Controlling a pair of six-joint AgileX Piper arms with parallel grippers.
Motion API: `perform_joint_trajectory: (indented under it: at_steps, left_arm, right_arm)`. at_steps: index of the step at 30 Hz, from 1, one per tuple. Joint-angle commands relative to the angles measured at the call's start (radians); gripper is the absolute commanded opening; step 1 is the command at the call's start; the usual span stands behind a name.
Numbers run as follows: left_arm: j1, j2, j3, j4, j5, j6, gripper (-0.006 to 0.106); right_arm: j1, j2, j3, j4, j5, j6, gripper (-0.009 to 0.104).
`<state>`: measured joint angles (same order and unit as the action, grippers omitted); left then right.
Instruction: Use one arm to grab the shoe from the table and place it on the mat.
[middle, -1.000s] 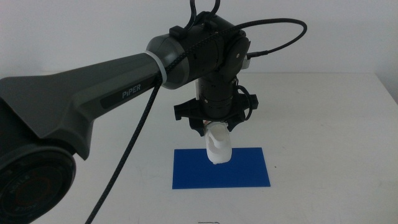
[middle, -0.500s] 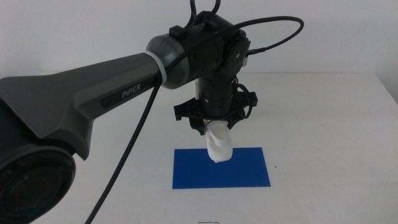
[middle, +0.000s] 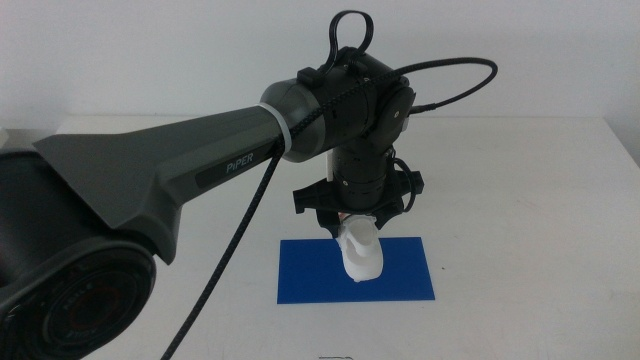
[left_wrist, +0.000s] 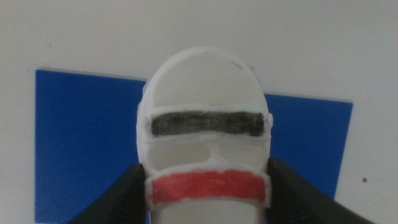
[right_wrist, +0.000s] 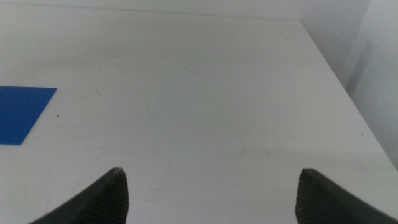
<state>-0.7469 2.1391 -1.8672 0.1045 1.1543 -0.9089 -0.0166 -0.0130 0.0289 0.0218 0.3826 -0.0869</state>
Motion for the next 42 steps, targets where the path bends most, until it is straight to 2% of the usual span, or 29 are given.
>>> perform_joint_trajectory:
  at_steps: [1, 6, 9, 19, 23, 31, 34, 38, 42]
  left_arm:
    - [-0.007, -0.064, -0.035, 0.021, -0.014, -0.007, -0.001]
    - [-0.007, -0.064, -0.037, 0.05, -0.016, -0.017, -0.001]
    - [-0.007, -0.064, -0.037, 0.04, -0.017, -0.11, -0.001]
    - [-0.007, -0.064, -0.037, 0.052, -0.015, -0.866, -0.001]
    - [-0.007, -0.064, -0.037, 0.083, -0.013, -1.045, -0.001]
    - [-0.007, -0.064, -0.037, 0.096, -0.009, -1.076, -0.001]
    - [-0.017, -0.06, -0.035, 0.095, 0.007, -1.207, -0.001]
    - [-0.029, -0.039, -0.035, 0.126, 0.028, -1.206, -0.001]
    - [-0.03, -0.01, -0.036, 0.111, 0.041, -1.206, -0.001]
  right_arm:
    - [-0.004, -0.019, -0.019, -0.008, -0.056, -0.012, 0.094]
    - [-0.004, -0.019, -0.019, -0.008, -0.056, -0.012, 0.094]
    - [-0.004, -0.019, -0.019, -0.008, -0.056, -0.012, 0.094]
    - [-0.004, -0.019, -0.019, -0.008, -0.056, -0.012, 0.094]
    - [-0.004, -0.019, -0.019, -0.008, -0.056, -0.012, 0.094]
    - [-0.004, -0.019, -0.019, -0.008, -0.056, -0.012, 0.094]
    - [-0.004, -0.019, -0.019, -0.008, -0.056, -0.012, 0.094]
    - [-0.004, -0.019, -0.019, -0.008, -0.056, -0.012, 0.094]
    - [-0.004, -0.019, -0.019, -0.008, -0.056, -0.012, 0.094]
